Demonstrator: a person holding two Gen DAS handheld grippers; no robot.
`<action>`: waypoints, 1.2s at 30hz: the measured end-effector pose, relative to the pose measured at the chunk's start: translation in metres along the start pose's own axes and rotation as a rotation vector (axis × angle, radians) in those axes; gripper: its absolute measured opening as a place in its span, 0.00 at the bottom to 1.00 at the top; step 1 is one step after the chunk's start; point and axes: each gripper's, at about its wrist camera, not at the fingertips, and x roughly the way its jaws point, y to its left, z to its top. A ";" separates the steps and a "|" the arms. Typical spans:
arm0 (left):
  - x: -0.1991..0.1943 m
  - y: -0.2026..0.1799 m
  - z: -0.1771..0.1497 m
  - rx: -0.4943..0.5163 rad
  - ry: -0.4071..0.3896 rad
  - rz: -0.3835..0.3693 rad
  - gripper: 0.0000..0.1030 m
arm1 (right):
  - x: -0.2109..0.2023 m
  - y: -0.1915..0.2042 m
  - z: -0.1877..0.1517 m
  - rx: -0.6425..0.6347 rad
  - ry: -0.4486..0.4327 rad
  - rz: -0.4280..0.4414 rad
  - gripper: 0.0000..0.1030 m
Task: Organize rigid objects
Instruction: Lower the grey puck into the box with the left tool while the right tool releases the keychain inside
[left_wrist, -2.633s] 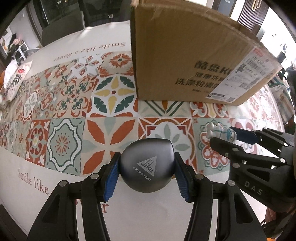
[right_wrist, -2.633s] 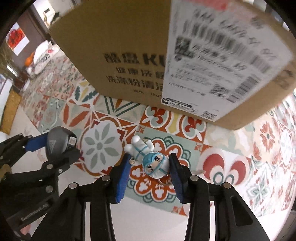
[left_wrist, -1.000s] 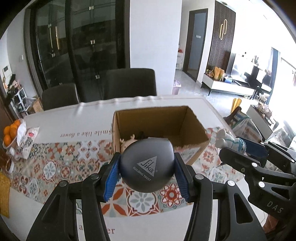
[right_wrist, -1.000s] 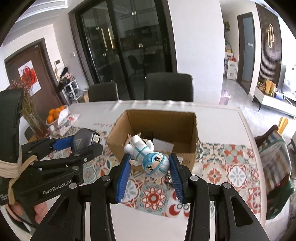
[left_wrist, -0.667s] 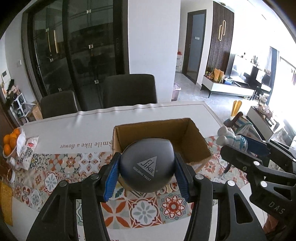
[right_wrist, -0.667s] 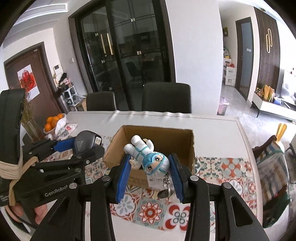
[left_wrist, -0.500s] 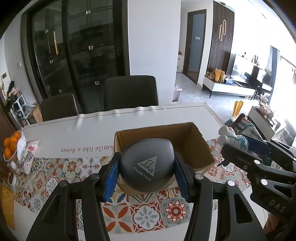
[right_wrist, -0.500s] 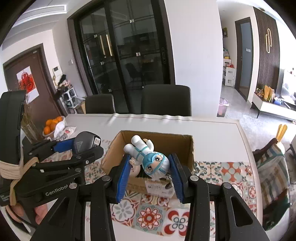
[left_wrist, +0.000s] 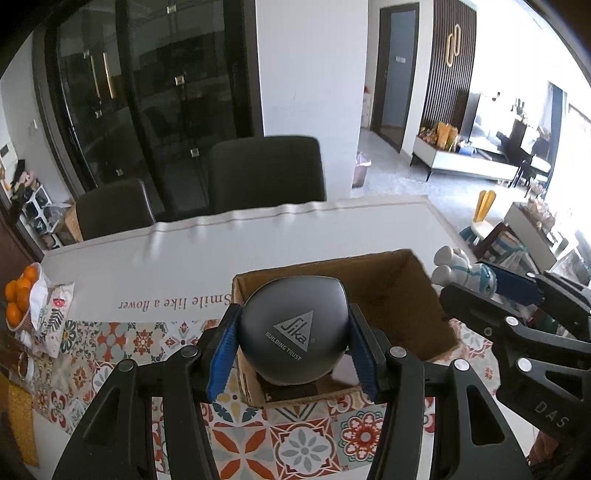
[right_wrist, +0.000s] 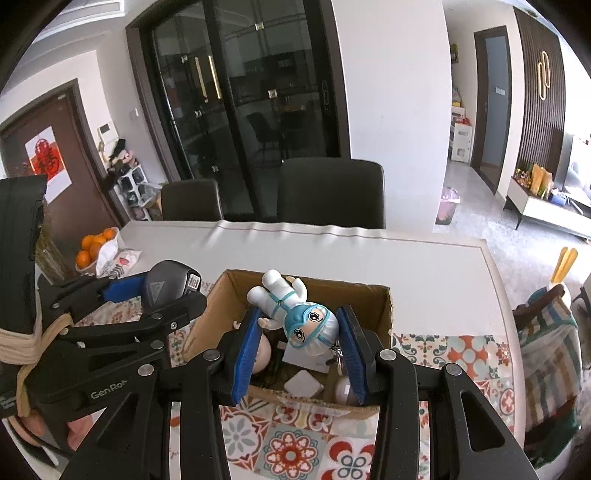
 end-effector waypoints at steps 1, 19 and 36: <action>0.004 0.000 0.002 0.001 0.008 0.003 0.53 | 0.003 -0.001 0.001 -0.001 0.007 0.000 0.41; 0.054 -0.009 0.002 0.024 0.138 0.012 0.60 | 0.048 -0.018 -0.002 0.032 0.111 -0.024 0.41; -0.022 0.018 -0.016 -0.049 -0.004 0.119 0.88 | 0.018 0.000 -0.009 0.025 0.085 -0.051 0.64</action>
